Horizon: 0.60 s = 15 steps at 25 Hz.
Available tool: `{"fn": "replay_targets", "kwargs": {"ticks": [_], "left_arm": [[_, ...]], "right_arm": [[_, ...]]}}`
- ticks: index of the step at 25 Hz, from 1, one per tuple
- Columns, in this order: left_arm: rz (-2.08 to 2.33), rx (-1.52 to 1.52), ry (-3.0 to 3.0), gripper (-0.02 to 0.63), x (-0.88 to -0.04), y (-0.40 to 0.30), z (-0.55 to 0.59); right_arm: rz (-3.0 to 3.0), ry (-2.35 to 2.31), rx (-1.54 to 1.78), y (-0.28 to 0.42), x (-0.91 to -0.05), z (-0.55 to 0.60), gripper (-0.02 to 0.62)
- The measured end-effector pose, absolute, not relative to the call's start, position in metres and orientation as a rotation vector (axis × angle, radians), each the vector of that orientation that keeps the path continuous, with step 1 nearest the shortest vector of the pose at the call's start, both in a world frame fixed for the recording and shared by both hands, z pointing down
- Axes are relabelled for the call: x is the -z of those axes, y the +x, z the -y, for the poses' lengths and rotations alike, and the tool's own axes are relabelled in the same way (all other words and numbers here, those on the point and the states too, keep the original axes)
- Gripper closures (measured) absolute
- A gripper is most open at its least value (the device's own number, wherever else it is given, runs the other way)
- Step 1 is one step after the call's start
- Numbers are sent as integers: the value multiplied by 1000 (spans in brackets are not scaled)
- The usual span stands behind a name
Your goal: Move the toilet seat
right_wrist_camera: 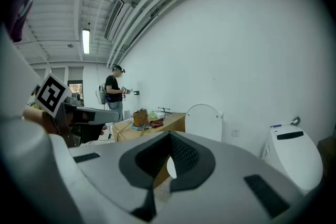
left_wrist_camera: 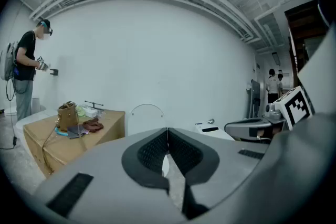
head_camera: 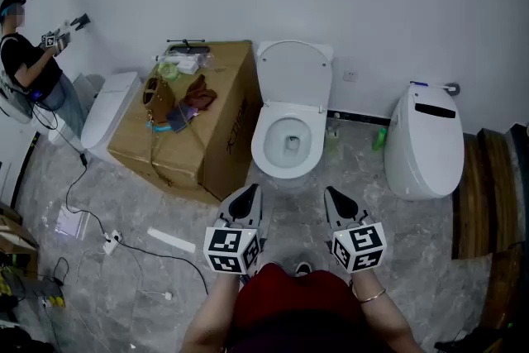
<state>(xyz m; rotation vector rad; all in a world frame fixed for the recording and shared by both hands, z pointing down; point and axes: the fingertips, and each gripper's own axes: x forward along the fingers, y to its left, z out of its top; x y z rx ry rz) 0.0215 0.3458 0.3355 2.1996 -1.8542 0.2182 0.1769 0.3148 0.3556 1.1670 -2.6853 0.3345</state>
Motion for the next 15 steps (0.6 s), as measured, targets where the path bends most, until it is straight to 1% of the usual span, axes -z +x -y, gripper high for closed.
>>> {"fn": "replay_targets", "kwargs": {"ticks": [15], "left_arm": [[1879,-219,2153,578,-347,9,-310]], "right_arm": [[2683,1183,-398,178,-369,-276,580]]}}
